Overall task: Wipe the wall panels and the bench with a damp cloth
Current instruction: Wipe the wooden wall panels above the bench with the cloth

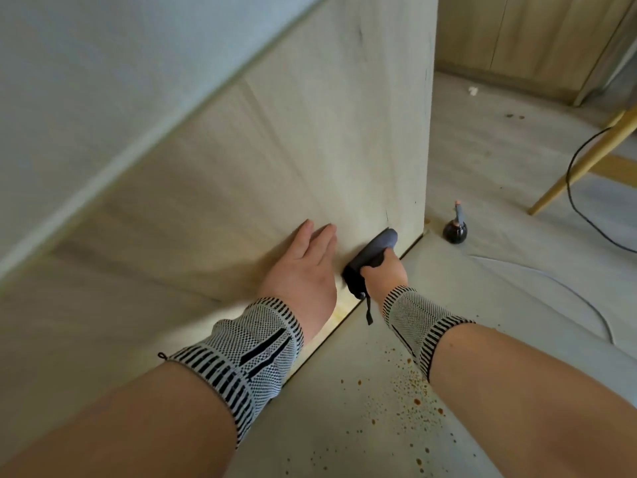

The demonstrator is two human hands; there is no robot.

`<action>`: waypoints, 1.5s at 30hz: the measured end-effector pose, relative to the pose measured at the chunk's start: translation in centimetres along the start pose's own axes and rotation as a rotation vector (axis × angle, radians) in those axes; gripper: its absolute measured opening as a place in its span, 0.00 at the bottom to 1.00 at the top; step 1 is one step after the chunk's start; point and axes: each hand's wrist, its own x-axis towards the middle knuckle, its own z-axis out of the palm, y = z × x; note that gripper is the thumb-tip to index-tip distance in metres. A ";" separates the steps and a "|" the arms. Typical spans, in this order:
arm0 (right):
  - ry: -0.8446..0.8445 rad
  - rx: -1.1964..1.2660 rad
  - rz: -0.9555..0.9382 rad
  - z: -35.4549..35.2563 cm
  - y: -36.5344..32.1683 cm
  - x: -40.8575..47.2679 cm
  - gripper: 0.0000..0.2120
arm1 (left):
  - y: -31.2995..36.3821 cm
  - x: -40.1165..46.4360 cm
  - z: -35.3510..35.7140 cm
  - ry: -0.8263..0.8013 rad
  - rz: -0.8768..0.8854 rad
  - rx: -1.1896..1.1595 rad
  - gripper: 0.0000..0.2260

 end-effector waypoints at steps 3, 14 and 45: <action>0.005 0.027 -0.067 -0.6 -2.6 -3.4 0.26 | -1.5 -3.0 -0.5 0.035 -0.087 -0.047 0.24; 0.226 0.131 -0.540 1.7 -10.8 -17.7 0.27 | -7.7 -15.3 2.0 0.461 -0.360 -0.129 0.28; 0.406 0.318 -0.557 5.0 -14.8 -21.0 0.31 | -10.0 -19.8 8.6 0.674 -0.374 -0.230 0.28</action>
